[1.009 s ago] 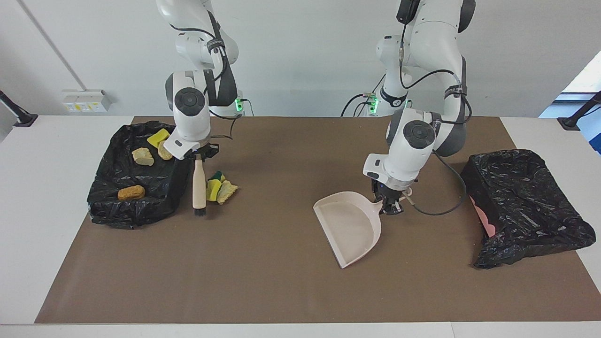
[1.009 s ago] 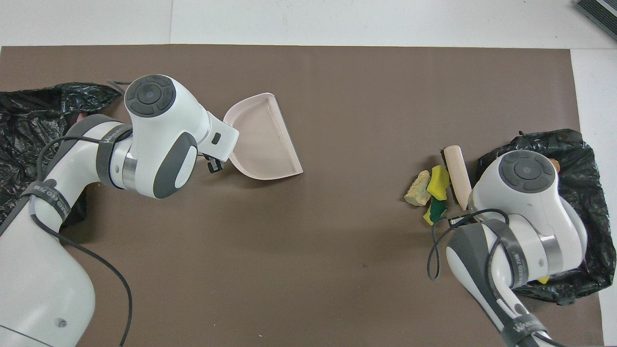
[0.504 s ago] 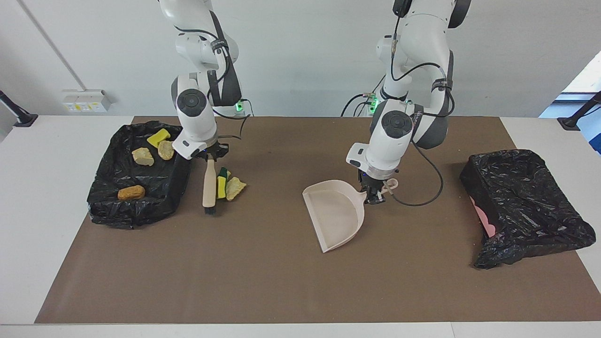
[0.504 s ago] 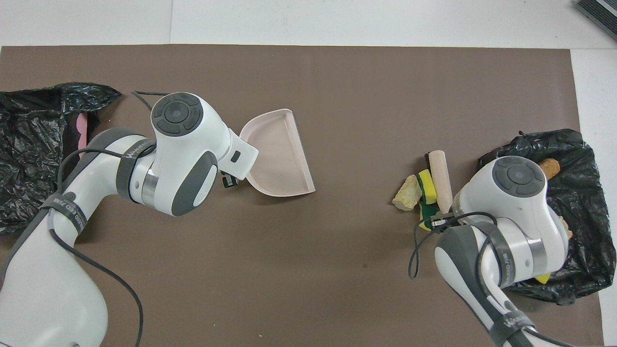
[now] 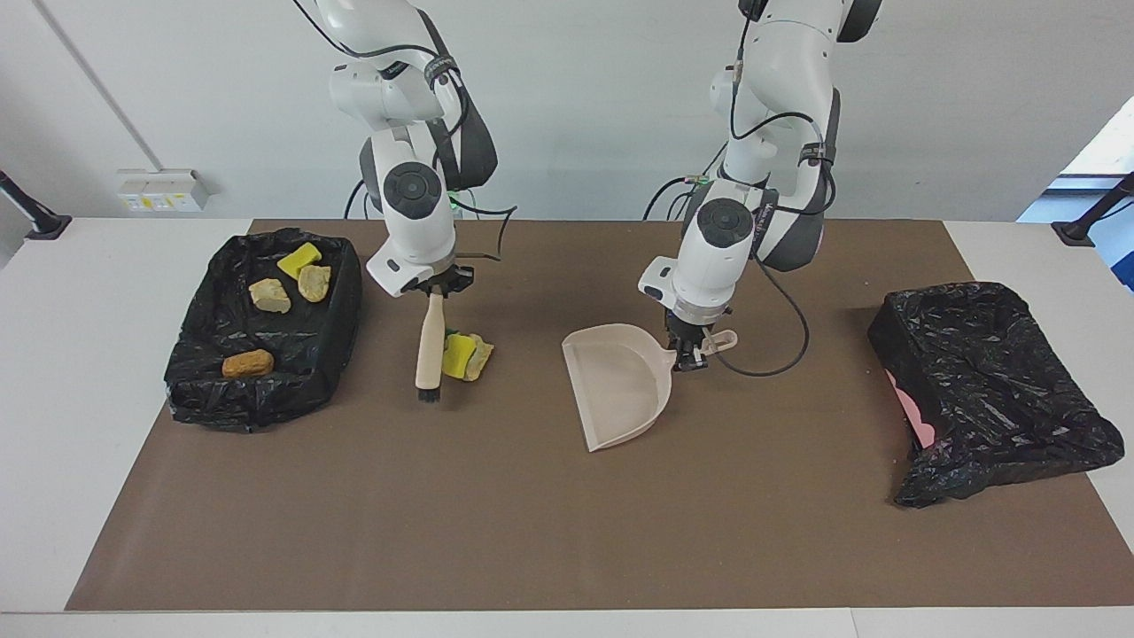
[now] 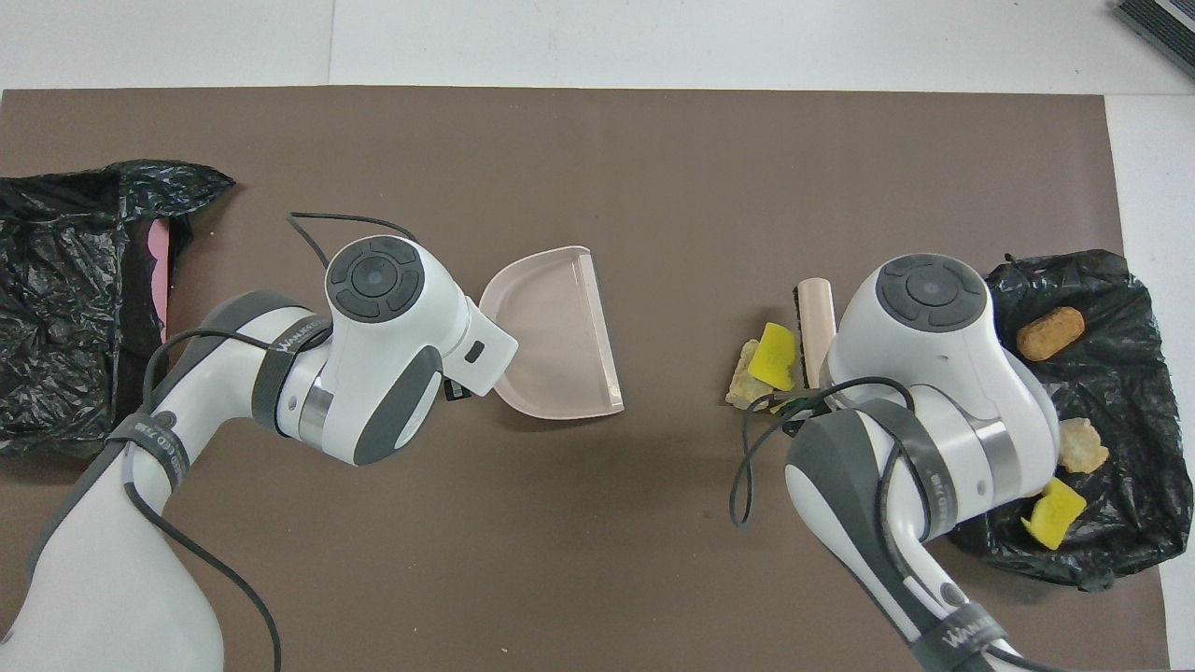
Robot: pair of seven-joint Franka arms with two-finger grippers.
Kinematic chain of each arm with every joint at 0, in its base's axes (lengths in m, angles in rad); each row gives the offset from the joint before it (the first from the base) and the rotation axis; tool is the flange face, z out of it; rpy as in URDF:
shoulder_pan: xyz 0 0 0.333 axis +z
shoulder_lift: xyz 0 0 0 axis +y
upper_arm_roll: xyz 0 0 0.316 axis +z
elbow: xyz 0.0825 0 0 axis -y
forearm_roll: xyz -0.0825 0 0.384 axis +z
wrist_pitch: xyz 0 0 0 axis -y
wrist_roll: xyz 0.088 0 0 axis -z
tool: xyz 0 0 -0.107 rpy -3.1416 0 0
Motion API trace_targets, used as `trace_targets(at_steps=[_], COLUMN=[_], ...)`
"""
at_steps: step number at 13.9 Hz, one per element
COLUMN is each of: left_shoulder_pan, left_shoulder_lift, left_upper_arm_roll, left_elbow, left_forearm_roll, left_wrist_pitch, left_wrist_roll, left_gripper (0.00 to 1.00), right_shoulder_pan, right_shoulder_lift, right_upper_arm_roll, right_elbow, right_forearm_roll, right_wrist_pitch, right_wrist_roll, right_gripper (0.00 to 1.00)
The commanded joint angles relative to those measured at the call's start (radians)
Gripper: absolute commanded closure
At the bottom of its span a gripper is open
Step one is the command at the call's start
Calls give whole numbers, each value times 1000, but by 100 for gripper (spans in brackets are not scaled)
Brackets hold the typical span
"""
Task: Sweep and dump trash in bin
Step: 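Sweep the yellow sponge and tan pieces toward the dustpan with the right gripper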
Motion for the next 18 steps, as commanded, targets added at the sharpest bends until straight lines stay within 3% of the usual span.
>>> trace_targets(at_steps=[1,2,4,8,18], left_shoulder_pan=[-13,-17,-25,-54,-51], left_shoulder_lift=[-45,-48,-50,-53,-65], left_upper_arm_roll=[14,16,13,13,10], left_elbow=[-63,-63,-59,-51,-63], left_forearm_roll=[14,23,154,254,256], left_wrist_pitch=[22,18,17,-15,-46], left_wrist_roll=[25,25,13,-80,-116], left_gripper=[100,100,100,100,100], right_shoulder_pan=[-17,-40,-118,-114,180], right_shoulder_lift=[-144,-180,-223,-191,-50], right_upper_arm_roll=[1,1,1,6,7], right_elbow=[-103,-165,-256,-381,-290], right_forearm_roll=[-50,-50,-33,-24,303], right_wrist_pitch=[-70,-61,-1,195,251], right_wrist_roll=[-19,-86,-196,-194,-95], right_gripper=[100,100,100,100,100])
